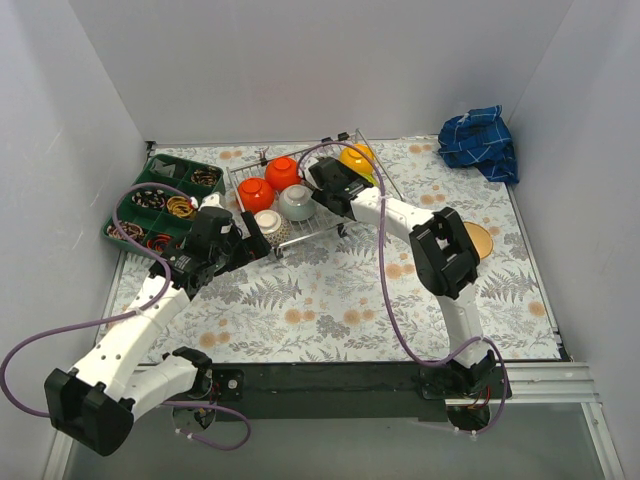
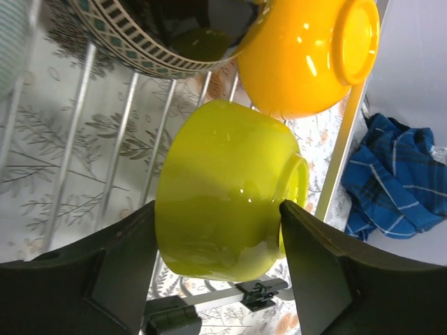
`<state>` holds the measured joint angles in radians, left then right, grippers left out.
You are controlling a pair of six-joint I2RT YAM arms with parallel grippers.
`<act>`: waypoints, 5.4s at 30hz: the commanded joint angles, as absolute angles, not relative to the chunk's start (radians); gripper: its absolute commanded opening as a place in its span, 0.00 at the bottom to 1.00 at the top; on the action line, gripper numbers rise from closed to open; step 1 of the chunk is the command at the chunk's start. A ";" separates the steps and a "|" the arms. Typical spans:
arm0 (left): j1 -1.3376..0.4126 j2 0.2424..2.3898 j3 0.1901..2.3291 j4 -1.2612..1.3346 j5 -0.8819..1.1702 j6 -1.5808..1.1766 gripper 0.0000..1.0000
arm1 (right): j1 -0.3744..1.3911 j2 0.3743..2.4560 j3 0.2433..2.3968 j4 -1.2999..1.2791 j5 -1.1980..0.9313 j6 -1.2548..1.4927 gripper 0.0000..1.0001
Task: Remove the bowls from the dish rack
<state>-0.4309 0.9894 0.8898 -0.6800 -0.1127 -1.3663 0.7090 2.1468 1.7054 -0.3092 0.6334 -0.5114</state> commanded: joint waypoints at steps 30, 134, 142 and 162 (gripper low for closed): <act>-0.426 0.879 0.881 -0.545 -0.009 -1.302 0.98 | 0.727 1.784 1.692 -0.397 0.313 -0.174 0.13; -0.856 1.345 1.086 -0.439 -0.302 -1.232 0.00 | 0.673 1.276 1.163 -0.515 -0.080 0.434 0.63; -0.890 1.362 1.123 -0.456 -0.322 -1.212 0.00 | 0.744 1.341 1.195 -0.574 0.095 0.431 0.37; -0.865 1.295 1.134 -0.494 -0.367 -1.224 0.97 | 0.522 1.365 1.135 -0.609 0.118 0.362 0.01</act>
